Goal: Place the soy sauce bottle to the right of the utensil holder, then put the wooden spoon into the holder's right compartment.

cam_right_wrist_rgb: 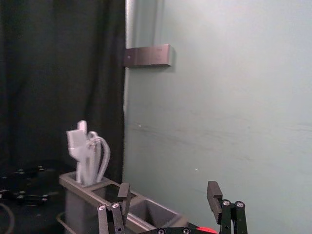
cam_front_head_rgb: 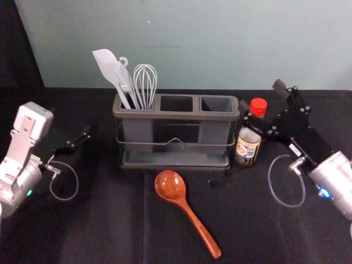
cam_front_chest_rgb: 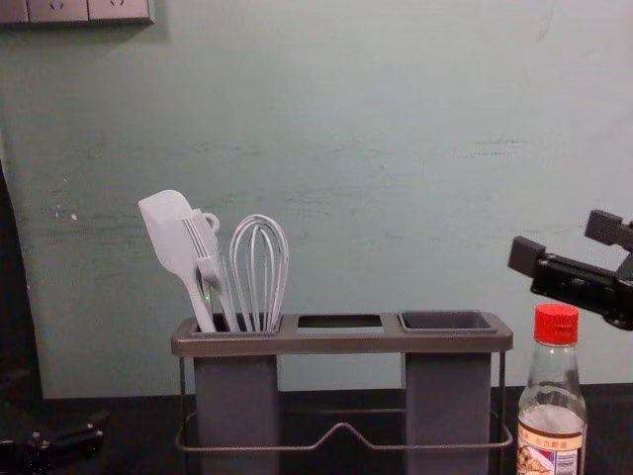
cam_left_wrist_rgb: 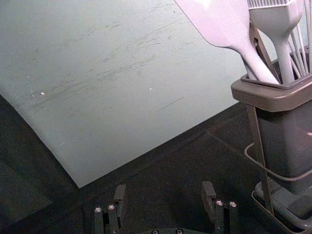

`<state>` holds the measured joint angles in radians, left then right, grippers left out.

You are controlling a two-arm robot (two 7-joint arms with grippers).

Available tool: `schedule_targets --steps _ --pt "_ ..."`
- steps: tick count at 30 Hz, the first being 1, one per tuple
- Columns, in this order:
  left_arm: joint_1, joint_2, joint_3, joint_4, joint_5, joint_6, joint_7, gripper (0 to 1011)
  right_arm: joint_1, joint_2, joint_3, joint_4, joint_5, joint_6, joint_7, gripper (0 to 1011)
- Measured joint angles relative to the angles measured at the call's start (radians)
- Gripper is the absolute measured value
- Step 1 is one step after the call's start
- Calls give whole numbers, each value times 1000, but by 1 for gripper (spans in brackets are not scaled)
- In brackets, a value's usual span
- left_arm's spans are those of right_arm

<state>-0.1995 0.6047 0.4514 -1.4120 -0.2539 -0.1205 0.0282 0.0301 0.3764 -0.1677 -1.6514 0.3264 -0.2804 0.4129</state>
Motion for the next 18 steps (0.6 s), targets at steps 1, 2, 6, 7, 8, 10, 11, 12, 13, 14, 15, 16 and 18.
schedule_targets --steps 1,2,6,7,8,10,11,12,13,14,15,16,18 --pt "0 0 0 0 0 0 0 1000 -12 1 -5 -17 -4 -2 1 1002" --pt "0 0 0 0 0 0 0 1000 -17 1 -8 -22 -5 -3 0 1002" --pt "0 0 0 0 0 0 0 1000 -55 -5 -29 -62 -23 -9 -4 1003" --pt "0 0 0 0 0 0 0 1000 -62 -8 -33 -69 -29 -9 -9 1002" --pt "0 0 0 0 0 0 0 1000 -70 -11 -37 -76 -35 -8 -16 1003" --pt "0 0 0 0 0 0 0 1000 -91 -25 -52 -97 -56 3 -38 1002" --pt "0 0 0 0 0 0 0 1000 -96 -28 -57 -102 -63 9 -44 1003" --pt "0 0 0 0 0 0 0 1000 -101 -31 -63 -108 -73 19 -52 1003" --pt "0 0 0 0 0 0 0 1000 -113 -38 -76 -121 -93 42 -67 1003" --pt "0 0 0 0 0 0 0 1000 -118 -41 -84 -128 -105 54 -75 1002" --pt "0 0 0 0 0 0 0 1000 -126 -47 -100 -139 -125 90 -89 1002" --pt "0 0 0 0 0 0 0 1000 -126 -47 -100 -139 -125 90 -89 1002" --pt "0 0 0 0 0 0 0 1000 -133 -55 -125 -150 -145 150 -104 1002"
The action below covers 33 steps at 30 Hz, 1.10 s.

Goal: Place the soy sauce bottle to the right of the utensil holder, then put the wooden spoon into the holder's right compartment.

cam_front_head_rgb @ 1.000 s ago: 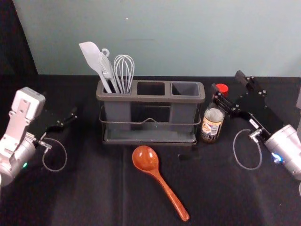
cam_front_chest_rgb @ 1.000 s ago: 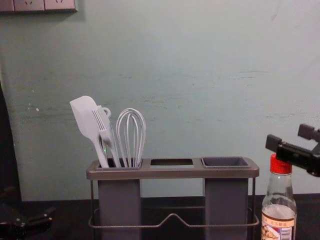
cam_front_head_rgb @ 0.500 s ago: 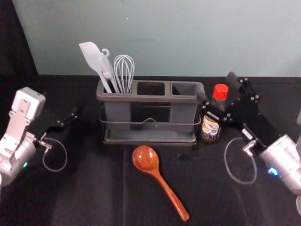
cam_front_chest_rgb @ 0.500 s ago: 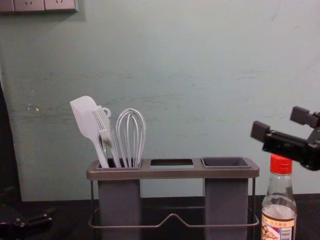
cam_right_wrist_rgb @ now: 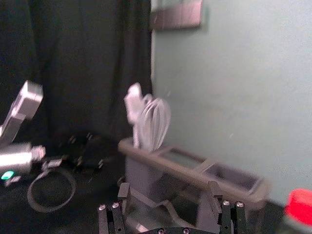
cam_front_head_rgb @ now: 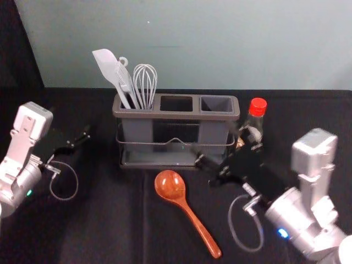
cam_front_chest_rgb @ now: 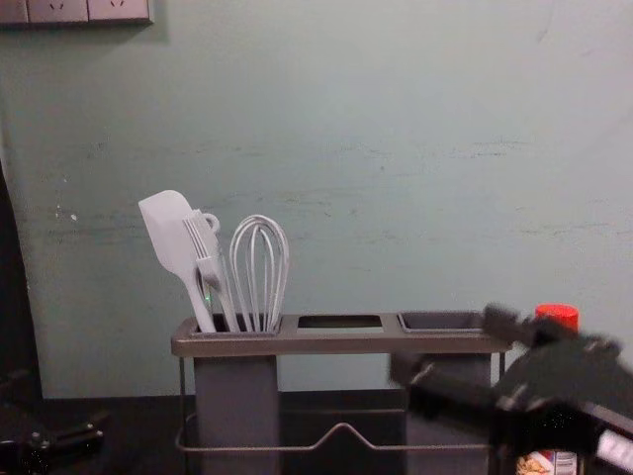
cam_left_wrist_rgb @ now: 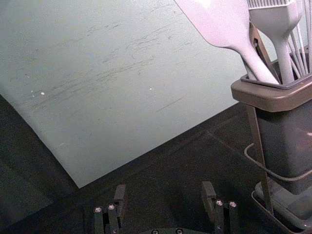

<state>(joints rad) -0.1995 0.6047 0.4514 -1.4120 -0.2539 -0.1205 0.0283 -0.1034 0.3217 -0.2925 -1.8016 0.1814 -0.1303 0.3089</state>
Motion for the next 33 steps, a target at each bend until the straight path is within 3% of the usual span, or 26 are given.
schedule_targets --steps 5,10,18,33 --pt "0 0 0 0 0 0 0 1000 0 -9 -49 -6 -49 94 -16 1003" --pt "0 0 0 0 0 0 0 1000 2 -21 -79 13 -76 134 -22 1003" --pt "0 0 0 0 0 0 0 1000 7 -33 -94 49 -86 137 -19 1002" --pt "0 0 0 0 0 0 0 1000 6 -33 -91 46 -84 134 -18 1003"
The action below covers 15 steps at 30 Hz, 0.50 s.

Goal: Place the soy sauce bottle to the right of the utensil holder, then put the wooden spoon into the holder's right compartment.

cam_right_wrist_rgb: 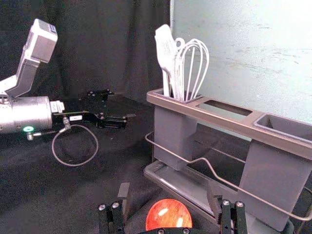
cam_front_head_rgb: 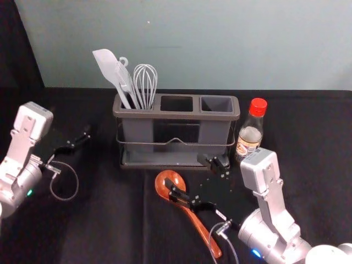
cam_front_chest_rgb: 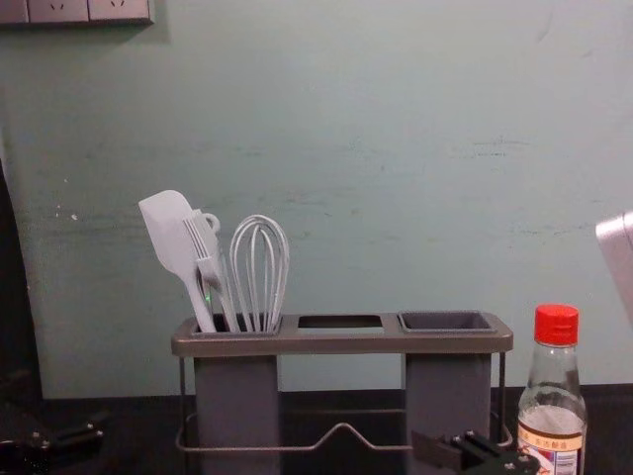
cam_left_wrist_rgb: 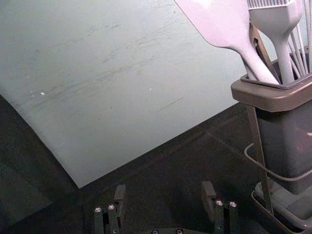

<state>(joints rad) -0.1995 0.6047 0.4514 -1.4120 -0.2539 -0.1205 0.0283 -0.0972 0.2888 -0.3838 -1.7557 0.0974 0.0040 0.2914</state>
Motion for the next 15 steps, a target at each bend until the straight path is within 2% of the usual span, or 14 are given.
schedule_targets --steps 15 --pt "0 0 0 0 0 0 0 1000 0 1 2 -2 3 -1 1 1003"
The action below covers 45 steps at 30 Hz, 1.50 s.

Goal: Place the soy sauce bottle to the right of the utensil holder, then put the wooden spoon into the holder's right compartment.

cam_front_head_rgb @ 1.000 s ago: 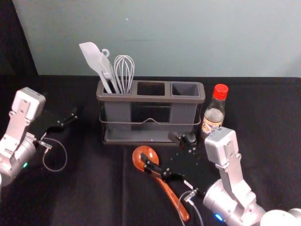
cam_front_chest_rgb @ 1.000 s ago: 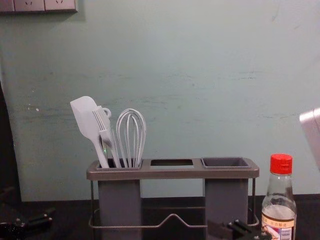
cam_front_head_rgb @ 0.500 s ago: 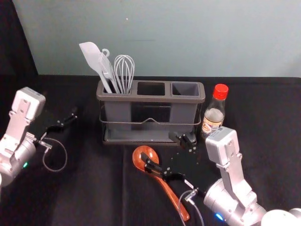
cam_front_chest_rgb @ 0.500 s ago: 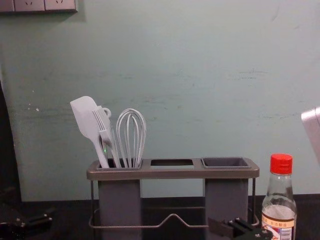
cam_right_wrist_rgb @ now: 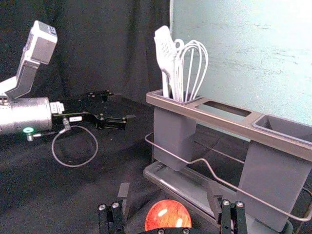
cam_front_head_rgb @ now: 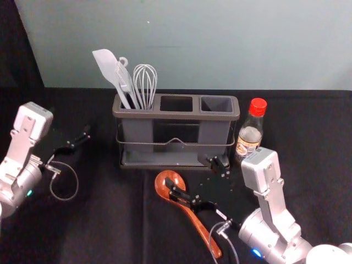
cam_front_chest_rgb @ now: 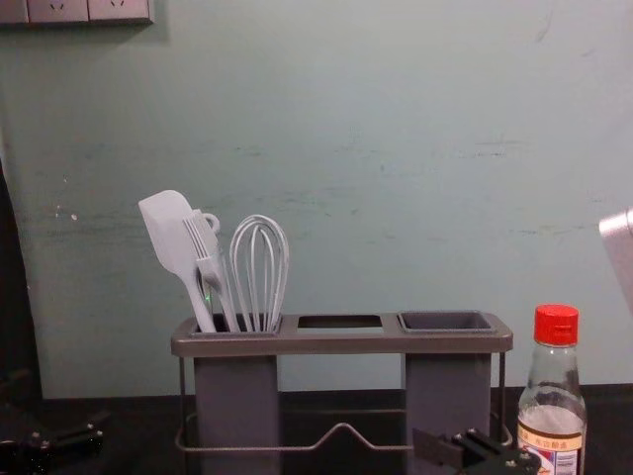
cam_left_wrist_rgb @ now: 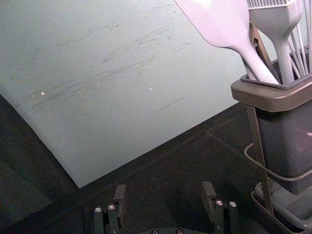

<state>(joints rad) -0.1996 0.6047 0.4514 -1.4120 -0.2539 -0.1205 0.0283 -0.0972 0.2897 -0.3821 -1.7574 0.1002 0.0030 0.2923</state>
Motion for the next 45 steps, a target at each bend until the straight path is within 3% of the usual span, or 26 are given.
schedule_targets --steps 45 --pt "0 0 0 0 0 0 0 1000 0 0 0 -1 1 0 0 1003"
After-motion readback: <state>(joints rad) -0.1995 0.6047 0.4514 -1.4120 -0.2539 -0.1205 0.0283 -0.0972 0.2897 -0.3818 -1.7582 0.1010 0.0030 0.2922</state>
